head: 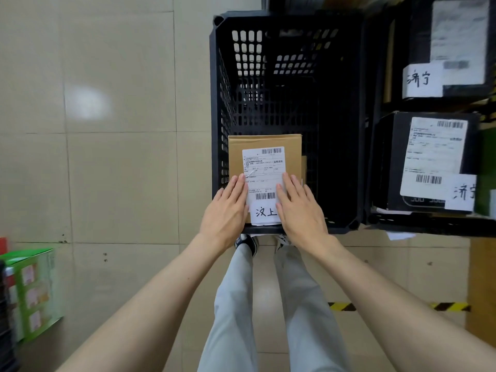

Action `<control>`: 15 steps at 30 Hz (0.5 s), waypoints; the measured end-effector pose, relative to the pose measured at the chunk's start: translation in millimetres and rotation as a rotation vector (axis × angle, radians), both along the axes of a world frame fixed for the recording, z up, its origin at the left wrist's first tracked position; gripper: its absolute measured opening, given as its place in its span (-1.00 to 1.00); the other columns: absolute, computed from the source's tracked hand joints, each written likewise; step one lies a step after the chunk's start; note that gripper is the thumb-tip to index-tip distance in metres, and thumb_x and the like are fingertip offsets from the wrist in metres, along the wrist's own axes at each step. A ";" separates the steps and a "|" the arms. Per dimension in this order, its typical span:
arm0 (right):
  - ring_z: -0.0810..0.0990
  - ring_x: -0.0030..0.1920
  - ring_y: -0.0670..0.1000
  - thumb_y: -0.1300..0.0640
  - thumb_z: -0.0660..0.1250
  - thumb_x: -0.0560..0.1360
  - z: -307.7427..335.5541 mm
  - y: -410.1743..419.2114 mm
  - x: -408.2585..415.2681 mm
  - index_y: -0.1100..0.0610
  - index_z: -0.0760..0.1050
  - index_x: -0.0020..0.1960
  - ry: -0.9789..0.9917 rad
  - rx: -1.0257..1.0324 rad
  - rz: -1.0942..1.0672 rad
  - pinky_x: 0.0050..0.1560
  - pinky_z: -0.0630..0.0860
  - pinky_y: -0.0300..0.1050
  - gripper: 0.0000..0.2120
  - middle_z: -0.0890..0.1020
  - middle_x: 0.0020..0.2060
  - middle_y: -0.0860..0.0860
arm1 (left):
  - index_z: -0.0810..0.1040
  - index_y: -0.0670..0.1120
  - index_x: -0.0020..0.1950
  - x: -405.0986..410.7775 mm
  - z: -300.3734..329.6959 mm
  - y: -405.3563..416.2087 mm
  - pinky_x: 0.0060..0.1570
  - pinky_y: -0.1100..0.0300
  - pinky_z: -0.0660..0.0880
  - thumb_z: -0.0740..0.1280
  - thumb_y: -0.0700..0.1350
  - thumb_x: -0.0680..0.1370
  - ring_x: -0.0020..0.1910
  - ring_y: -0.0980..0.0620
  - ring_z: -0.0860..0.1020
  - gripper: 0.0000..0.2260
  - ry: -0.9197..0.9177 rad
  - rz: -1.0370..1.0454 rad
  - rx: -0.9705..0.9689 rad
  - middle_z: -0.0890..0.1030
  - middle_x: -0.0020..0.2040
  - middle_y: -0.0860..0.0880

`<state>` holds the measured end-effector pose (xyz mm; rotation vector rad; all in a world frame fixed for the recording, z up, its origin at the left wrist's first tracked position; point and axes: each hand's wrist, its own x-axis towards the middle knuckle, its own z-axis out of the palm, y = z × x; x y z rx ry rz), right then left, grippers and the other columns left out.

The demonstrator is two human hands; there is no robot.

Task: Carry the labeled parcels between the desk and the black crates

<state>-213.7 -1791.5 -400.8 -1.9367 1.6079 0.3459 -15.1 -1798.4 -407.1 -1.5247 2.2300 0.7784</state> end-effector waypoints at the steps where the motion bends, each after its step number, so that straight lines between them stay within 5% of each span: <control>1: -0.08 0.62 0.12 0.05 -0.05 0.73 -0.2 1.5 -0.1 0.20 0.05 0.61 0.009 0.023 0.007 0.59 -0.04 0.05 -0.51 -0.04 0.62 0.13 | 0.18 -0.24 0.61 0.0 -2.2 2.5 0.52 -0.08 0.28 -0.14 0.02 0.69 0.62 -0.15 0.13 -0.44 -0.022 -0.014 -0.016 0.14 0.63 -0.18; 7: -0.05 0.61 0.11 -0.01 -0.07 0.72 14.6 -27.7 0.3 0.18 0.14 0.59 0.093 0.215 0.062 0.58 -0.02 0.12 -0.50 -0.05 0.62 0.11 | -0.07 -0.21 0.66 -15.5 15.0 -18.9 0.59 -0.01 0.01 -0.10 0.01 0.75 0.65 -0.11 -0.05 -0.48 -0.231 -0.137 0.066 -0.07 0.67 -0.16; 10: 0.20 0.51 0.11 -0.01 -0.01 0.70 44.9 -45.8 -3.6 0.13 0.38 0.42 0.033 0.244 0.015 0.50 0.12 0.13 -0.59 0.20 0.55 0.05 | 0.15 -0.16 0.60 -15.6 43.0 -33.2 0.48 0.01 0.18 -0.04 0.02 0.74 0.56 -0.10 0.18 -0.54 -0.273 -0.162 0.045 0.20 0.59 -0.13; 15: 0.46 0.29 0.16 0.00 0.04 0.69 146.8 -99.8 -16.0 0.14 0.46 0.31 0.055 -0.026 -0.044 0.30 0.33 0.10 -0.64 0.46 0.34 0.11 | 0.48 -0.08 0.31 -17.4 150.2 -84.9 0.25 0.02 0.38 0.03 0.03 0.73 0.30 -0.09 0.47 -0.67 -0.245 0.004 -0.092 0.54 0.29 -0.08</control>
